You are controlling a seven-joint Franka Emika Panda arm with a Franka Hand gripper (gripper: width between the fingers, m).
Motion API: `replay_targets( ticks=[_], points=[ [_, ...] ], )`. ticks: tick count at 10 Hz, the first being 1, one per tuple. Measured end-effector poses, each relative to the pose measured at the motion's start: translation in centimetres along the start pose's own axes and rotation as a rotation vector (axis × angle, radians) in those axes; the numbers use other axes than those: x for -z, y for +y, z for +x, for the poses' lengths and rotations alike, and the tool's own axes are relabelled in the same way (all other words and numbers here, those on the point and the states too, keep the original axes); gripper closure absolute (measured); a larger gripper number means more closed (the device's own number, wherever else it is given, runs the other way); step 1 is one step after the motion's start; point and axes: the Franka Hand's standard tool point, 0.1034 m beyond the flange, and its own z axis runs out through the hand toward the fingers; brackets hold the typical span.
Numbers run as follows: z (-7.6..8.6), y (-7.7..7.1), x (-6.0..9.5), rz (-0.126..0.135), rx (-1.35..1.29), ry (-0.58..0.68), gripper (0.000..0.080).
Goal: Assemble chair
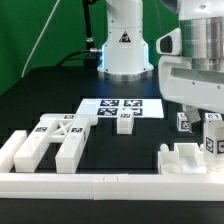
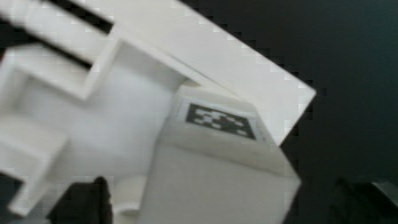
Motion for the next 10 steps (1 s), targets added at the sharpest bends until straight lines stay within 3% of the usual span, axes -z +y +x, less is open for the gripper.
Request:
replay_targets(
  ticks=[5,6,7,8,10],
  points=[
    [-0.35,-0.25,-0.03,0.002,0.462,-0.003,0.015],
    [-0.62,-0.34,0.16,-0.032,0.671,-0.015,0.015],
    [-0.25,-0.37,0.32,-0.031,0.826,-0.011,0.015],
    [-0.3,-0.36,0.28,-0.028,0.779,-0.013,0.015],
    [-0.36,-0.4,0.27,-0.026,0.67,-0.013,0.0389]
  ],
)
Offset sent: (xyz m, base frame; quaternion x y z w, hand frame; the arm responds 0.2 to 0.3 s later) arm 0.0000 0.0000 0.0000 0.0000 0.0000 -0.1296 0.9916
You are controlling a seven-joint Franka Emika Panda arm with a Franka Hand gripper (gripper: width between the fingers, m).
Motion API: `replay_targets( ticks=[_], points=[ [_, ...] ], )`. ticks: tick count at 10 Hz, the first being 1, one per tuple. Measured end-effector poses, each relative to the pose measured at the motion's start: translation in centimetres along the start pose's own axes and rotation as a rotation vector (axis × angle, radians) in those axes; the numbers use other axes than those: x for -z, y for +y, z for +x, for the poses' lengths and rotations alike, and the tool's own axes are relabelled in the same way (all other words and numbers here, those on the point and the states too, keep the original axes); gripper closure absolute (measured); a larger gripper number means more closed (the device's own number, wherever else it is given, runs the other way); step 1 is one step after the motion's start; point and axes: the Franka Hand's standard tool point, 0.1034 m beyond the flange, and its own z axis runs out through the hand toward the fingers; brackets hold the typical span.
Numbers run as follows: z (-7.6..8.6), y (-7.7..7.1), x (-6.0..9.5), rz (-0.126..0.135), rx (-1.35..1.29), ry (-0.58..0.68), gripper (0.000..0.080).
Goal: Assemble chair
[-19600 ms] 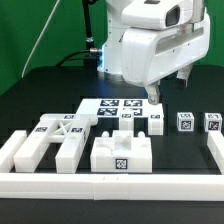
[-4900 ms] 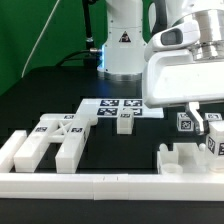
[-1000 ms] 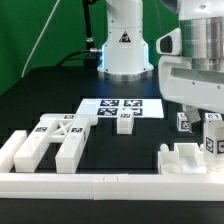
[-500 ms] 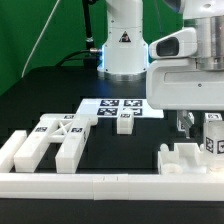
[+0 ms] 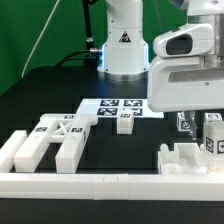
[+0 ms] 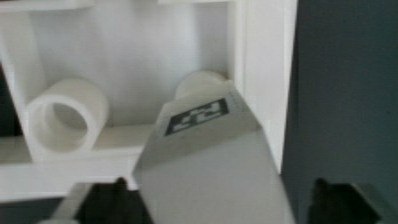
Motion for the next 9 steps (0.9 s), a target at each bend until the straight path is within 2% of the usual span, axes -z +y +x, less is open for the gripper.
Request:
replay_targets(
  ticks=[1,2,4,6,9],
  points=[
    [0.01,0.02,0.01,0.0,-0.041,0.0,0.0389],
    [0.04,0.09,0.01,-0.001,-0.136,0.0,0.0505],
    [0.18,0.12,-0.02,-0.006,-0.306,-0.002,0.0505],
    [0.43,0.35,-0.07,-0.017,-0.596,-0.004,0.0505],
    [0.36,0.83,-0.23,0.011,-1.08,-0.026,0.0505]
  ],
)
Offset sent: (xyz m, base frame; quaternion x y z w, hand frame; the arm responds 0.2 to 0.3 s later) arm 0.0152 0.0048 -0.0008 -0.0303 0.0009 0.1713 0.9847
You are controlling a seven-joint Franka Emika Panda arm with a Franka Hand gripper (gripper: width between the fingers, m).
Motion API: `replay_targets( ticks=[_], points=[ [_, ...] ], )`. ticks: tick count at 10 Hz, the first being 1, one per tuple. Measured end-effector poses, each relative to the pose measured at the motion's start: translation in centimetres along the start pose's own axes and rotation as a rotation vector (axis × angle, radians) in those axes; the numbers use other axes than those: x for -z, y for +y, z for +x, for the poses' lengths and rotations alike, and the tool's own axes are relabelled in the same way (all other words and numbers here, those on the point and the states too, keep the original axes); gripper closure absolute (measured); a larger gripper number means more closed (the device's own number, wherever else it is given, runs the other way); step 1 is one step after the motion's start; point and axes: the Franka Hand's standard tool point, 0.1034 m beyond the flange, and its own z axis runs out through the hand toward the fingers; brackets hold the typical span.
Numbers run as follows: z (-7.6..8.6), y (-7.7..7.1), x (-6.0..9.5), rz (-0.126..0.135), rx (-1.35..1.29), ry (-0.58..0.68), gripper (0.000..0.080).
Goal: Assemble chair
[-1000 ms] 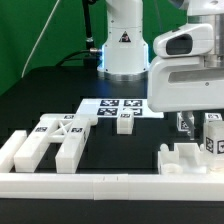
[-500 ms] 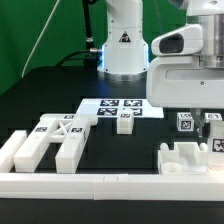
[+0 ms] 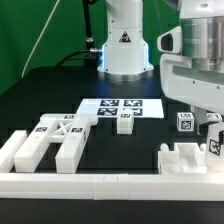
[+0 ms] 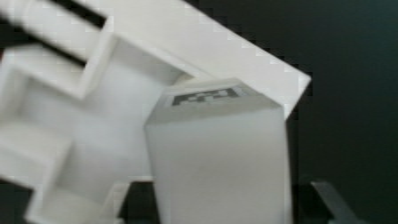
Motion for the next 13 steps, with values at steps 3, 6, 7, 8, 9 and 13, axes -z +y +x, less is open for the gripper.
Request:
replay_targets(
  ticks=[3,6,7,8,9,13],
  points=[
    [-0.18,0.03,-0.01,0.0,-0.164,-0.016,0.0452],
    [-0.53,0.11,-0.07,-0.011,0.04,-0.014,0.0182],
    [-0.22,0.02,-0.07,0.002,0.331,-0.01,0.016],
    [-0.3,0.1,-0.14,0.001,0.444,-0.012,0.016],
    [-0.71,0.13,-0.25,-0.002,0.609,-0.012,0.0151],
    [-0.64,0.15,-0.21,-0.017,0.942,-0.003,0.0151]
  ],
)
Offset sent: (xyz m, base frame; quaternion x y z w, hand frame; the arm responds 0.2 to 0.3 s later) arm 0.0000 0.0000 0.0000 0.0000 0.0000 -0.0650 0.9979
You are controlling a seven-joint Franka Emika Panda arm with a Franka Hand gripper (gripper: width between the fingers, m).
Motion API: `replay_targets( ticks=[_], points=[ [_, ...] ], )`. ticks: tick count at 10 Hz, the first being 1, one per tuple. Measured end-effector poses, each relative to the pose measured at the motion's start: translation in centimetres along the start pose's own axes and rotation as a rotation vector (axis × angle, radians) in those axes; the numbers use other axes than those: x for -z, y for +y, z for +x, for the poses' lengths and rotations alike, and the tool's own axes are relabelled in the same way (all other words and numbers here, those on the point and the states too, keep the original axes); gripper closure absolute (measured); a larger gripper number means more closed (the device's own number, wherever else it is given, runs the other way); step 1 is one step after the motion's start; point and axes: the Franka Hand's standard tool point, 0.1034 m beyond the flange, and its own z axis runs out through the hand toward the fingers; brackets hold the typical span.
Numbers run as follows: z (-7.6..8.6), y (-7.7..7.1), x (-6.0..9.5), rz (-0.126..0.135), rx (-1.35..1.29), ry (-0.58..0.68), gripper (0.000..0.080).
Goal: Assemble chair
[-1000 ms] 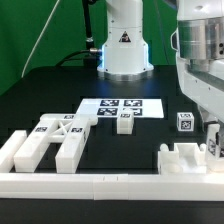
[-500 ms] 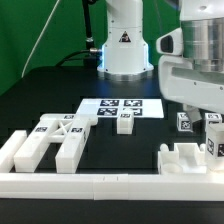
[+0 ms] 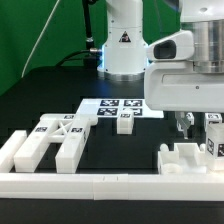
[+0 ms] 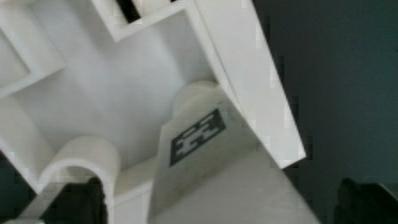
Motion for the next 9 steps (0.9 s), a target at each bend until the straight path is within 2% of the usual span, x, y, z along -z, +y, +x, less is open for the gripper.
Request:
replay_targets(
  ticks=[1,4,6,9],
  points=[
    [0.04,-0.46,0.19,-0.029,0.219,0.011,0.0151],
    [-0.02,-0.58,0.12,-0.022,0.21,0.011,0.0174],
    [-0.02,-0.57,0.11,-0.016,0.077,0.011,0.0511],
    [0.16,-0.25,0.0,-0.013,-0.222,0.012,0.0511]
  ],
)
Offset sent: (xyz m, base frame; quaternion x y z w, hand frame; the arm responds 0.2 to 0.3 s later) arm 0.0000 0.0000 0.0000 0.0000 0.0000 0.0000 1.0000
